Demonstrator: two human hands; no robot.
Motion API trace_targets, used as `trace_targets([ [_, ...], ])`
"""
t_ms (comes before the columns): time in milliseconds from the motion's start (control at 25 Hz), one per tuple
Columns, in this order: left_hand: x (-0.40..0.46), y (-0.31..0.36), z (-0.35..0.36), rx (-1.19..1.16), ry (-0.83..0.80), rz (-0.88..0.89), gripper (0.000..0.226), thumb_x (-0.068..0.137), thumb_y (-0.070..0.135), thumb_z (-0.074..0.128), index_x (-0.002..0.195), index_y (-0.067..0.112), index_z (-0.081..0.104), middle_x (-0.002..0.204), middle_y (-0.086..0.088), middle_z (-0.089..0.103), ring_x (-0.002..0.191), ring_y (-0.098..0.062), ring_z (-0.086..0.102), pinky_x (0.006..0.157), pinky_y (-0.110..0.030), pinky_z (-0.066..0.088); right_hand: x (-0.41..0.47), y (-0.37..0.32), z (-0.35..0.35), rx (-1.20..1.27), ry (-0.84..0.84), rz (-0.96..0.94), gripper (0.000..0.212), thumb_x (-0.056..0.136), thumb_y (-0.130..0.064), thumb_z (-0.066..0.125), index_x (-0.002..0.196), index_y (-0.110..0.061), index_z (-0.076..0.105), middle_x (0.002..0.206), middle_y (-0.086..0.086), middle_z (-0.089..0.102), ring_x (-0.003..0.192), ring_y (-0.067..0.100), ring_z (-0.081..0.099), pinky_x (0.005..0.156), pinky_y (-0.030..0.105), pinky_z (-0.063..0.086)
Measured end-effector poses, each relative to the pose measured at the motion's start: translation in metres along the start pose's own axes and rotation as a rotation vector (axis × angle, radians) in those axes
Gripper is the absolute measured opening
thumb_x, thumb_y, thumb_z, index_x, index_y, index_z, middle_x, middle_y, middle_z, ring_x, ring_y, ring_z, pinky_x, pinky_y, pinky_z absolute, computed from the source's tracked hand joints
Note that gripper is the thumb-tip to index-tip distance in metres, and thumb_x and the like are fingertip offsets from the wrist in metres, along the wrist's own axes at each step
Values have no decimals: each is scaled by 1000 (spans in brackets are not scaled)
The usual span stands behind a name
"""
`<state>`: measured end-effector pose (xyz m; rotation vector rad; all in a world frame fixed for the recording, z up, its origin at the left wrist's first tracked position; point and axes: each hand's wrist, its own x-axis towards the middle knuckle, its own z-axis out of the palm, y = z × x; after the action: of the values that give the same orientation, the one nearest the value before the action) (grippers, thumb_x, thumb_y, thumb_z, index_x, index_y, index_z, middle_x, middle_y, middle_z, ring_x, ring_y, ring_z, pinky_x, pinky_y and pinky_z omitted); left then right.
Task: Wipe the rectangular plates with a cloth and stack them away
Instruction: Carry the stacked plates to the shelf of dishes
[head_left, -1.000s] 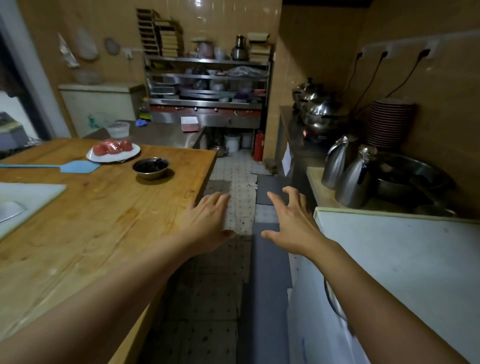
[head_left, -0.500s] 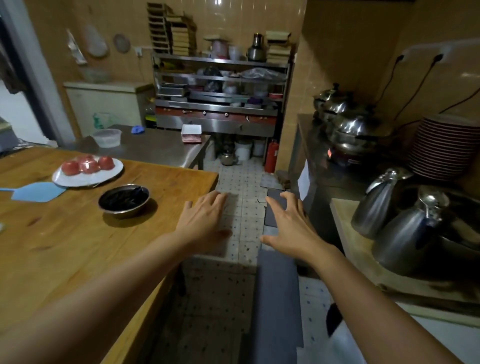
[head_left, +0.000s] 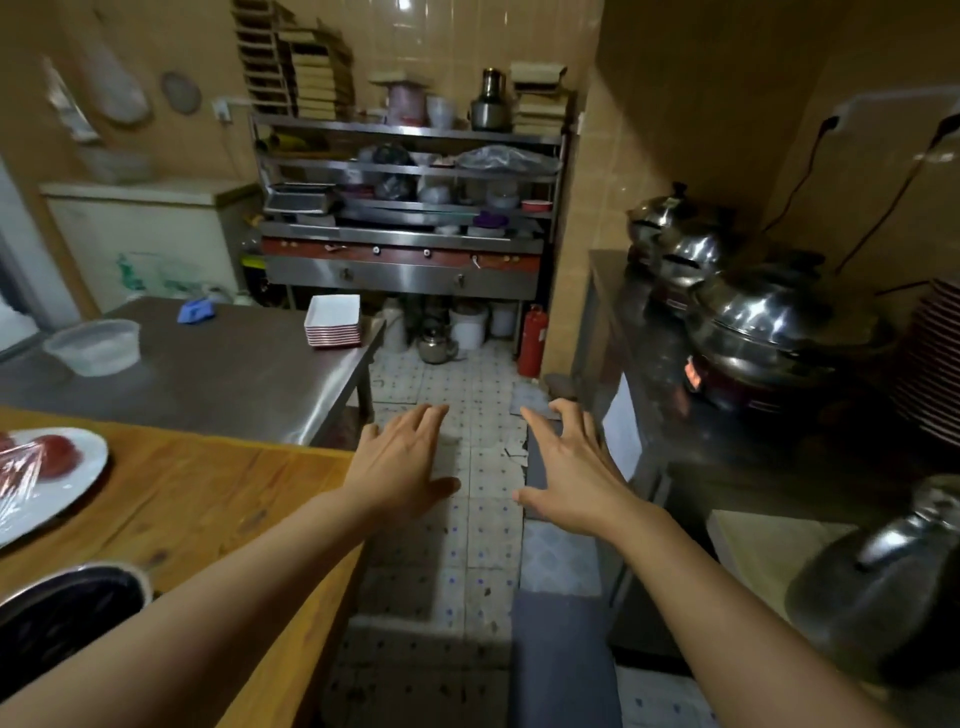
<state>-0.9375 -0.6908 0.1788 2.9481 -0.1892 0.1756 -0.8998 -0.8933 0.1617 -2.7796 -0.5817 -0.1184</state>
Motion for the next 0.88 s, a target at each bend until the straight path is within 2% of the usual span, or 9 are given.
trace_targets([
  [160, 99, -33, 23, -53, 35, -95, 89, 82, 45, 64, 149, 22, 9, 154, -1, 21, 141, -20, 22, 114, -47, 21, 118, 35, 18, 52, -36, -83, 92, 78, -47, 67, 147, -27, 9, 146, -6, -1, 139, 27, 3, 111, 45, 27],
  [360, 212, -77, 28, -80, 82, -280, 86, 83, 50, 60, 148, 24, 10, 155, -1, 22, 141, -19, 22, 112, -44, 21, 271, 64, 19, 30, -83, -230, 88, 81, -51, 63, 147, -28, 9, 148, 0, 1, 139, 28, 3, 112, 44, 23],
  [560, 282, -125, 29, -79, 96, -446, 84, 83, 51, 59, 148, 22, 13, 153, -2, 25, 139, -19, 26, 110, -43, 25, 376, 50, 39, 64, -145, -358, 84, 83, -50, 61, 147, -27, 11, 149, 2, 3, 139, 28, 4, 113, 44, 22],
  [880, 363, -241, 59, -114, 123, -625, 78, 87, 53, 53, 147, 19, 17, 153, -2, 26, 137, -21, 30, 106, -43, 30, 515, 6, 101, 88, -199, -420, 79, 87, -49, 56, 147, -26, 11, 150, 4, 7, 140, 26, 6, 115, 43, 22],
])
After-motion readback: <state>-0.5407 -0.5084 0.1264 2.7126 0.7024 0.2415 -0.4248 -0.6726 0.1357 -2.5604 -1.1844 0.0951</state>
